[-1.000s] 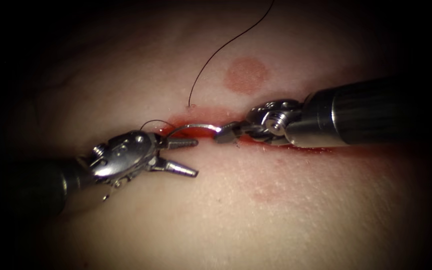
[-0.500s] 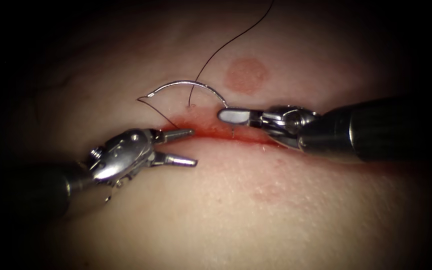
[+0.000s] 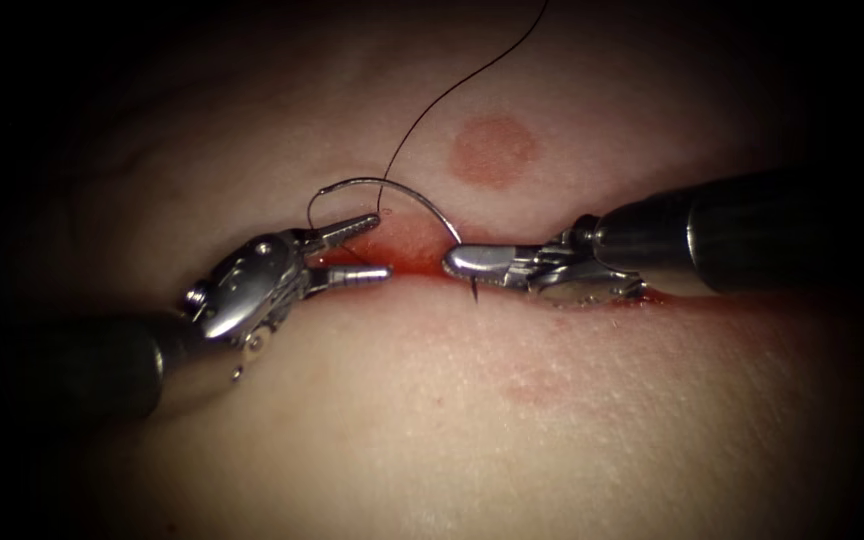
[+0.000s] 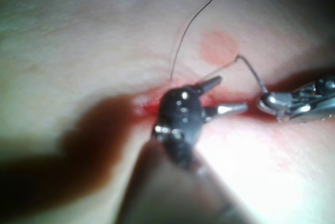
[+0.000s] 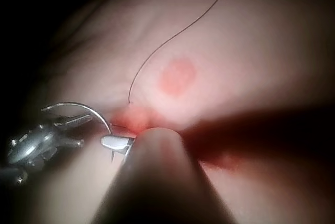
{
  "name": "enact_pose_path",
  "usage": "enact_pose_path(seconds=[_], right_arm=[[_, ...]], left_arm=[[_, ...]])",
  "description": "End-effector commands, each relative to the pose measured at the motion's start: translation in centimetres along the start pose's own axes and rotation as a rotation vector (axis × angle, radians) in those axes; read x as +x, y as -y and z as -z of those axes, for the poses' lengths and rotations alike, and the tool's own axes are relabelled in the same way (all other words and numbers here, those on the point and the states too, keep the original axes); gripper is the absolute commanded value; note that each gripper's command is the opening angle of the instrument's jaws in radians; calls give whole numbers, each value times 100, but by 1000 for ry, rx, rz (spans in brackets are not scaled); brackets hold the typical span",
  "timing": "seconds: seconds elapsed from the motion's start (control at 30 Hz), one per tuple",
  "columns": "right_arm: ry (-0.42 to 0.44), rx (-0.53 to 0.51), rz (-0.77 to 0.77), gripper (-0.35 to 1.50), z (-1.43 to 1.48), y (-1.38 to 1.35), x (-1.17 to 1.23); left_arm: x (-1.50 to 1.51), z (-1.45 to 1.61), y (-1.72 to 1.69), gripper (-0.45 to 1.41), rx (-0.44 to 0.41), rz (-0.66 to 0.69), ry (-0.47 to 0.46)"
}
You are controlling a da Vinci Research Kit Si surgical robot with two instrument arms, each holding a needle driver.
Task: Wound Closure
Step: Pass the needle to the left gripper to reposition.
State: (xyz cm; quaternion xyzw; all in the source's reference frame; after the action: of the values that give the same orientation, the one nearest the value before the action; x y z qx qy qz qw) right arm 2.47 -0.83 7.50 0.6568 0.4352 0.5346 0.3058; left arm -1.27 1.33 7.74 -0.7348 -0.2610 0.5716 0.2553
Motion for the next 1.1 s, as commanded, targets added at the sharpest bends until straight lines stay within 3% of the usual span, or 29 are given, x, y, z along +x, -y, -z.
enact_pose_path(seconds=[0.03, 0.1, 0.5, 0.73, 1.1], right_arm=[[7, 33, -14, -35, -8, -11, 0], [9, 84, -22, -35, -16, -13, 0], [72, 93, -41, -35, -53, -18, -1], [119, 78, -48, -35, -49, -17, -9], [134, 71, -51, -35, -44, -12, -12]], left_arm=[[-9, -6, 3, 40, -10, 11, -8], [-11, -9, 4, 40, -23, 26, -19], [-13, -10, 6, 39, -71, 122, -98], [-12, -6, 8, 38, -21, 222, -140], [-10, 3, 10, 36, -19, 277, -130]])
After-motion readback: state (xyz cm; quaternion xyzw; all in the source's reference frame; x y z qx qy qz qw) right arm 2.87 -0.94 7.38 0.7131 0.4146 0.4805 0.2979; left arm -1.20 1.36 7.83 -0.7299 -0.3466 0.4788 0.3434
